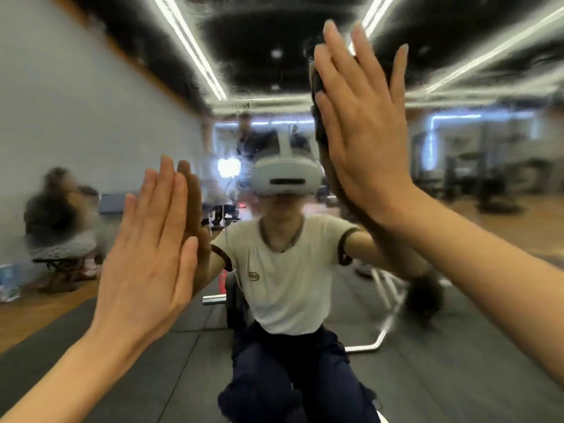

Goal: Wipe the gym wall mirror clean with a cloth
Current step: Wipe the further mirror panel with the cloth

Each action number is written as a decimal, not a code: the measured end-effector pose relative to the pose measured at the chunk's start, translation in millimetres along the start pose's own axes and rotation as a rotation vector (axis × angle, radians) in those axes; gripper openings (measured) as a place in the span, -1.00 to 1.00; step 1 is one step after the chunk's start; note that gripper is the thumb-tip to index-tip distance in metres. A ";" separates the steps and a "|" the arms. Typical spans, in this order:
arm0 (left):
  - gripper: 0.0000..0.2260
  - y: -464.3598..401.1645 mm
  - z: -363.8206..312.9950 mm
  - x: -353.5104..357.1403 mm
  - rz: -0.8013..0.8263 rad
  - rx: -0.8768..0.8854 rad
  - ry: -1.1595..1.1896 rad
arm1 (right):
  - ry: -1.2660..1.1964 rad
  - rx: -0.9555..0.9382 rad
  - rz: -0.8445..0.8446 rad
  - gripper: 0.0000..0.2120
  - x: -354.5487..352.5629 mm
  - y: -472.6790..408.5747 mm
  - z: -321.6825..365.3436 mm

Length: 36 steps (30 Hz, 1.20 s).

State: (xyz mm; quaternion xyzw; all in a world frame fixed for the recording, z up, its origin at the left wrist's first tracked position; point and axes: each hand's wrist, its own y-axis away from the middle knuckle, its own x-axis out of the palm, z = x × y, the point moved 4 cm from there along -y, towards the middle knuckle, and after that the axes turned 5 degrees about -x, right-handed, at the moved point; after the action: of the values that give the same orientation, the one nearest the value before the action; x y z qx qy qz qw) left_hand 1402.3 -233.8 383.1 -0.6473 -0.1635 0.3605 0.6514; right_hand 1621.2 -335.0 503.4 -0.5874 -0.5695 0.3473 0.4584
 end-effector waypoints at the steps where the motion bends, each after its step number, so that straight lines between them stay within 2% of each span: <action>1: -0.43 -0.9 -0.1 -2.4 -0.010 0.024 -0.031 | -0.008 0.009 0.008 -0.59 2.5 9.7 7.3; 3: -0.42 -2.2 -1.9 -6.8 -0.025 0.054 -0.053 | -0.030 -0.077 0.084 -0.53 0.8 61.4 33.3; 6: -0.43 0.3 1.4 -2.6 -0.013 0.050 -0.050 | -0.055 -0.338 0.248 -0.50 -15.2 155.1 70.2; 9: -0.44 0.8 2.9 -0.2 -0.016 0.037 -0.040 | -0.058 -0.478 0.314 -0.52 -19.6 146.5 58.0; 10: -0.44 0.8 2.7 -0.2 -0.022 0.035 -0.035 | -0.060 -0.443 0.276 -0.53 -14.2 120.0 49.7; 13: -0.43 -0.2 2.1 -0.6 -0.047 0.037 -0.019 | -0.129 -0.137 0.097 -0.58 4.8 8.7 16.8; 15: -0.43 -0.3 2.2 -0.1 -0.054 0.041 -0.019 | -0.142 -0.012 0.022 -0.58 13.5 -31.6 17.3; 18: -0.44 -0.5 3.7 0.1 -0.048 0.039 -0.020 | -0.159 -0.080 0.053 -0.57 18.8 13.6 53.9; 22: -0.45 0.2 2.7 0.8 -0.037 0.034 -0.024 | -0.175 -0.410 0.278 -0.59 -6.6 152.5 113.6; 25: -0.45 1.9 6.1 -2.9 -0.015 0.046 -0.017 | -0.133 -0.556 0.346 -0.57 -7.3 140.2 102.5; 26: -0.44 3.4 10.5 -6.0 -0.012 0.046 -0.011 | -0.122 -0.533 0.305 -0.57 -0.7 112.1 95.7; 29: -0.44 10.6 32.8 -16.1 -0.024 0.019 -0.011 | -0.147 -0.248 0.114 -0.60 19.8 2.0 67.4; 31: -0.44 15.7 47.4 -20.7 -0.025 0.002 -0.025 | -0.153 -0.101 0.045 -0.60 27.2 -36.8 66.1; 33: -0.44 18.3 56.9 -22.6 -0.021 0.008 -0.036 | -0.145 -0.082 0.029 -0.59 30.8 -21.0 81.6; 36: -0.44 20.2 61.7 -22.1 -0.029 0.019 -0.040 | -0.166 -0.256 0.174 -0.59 19.9 76.1 129.1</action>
State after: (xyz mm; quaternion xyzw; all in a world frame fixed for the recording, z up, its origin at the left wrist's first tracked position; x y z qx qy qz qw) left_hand 1340.0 -206.1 376.0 -0.6313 -0.1824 0.3652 0.6594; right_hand 1530.0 -291.6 390.9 -0.6573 -0.5918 0.3578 0.2993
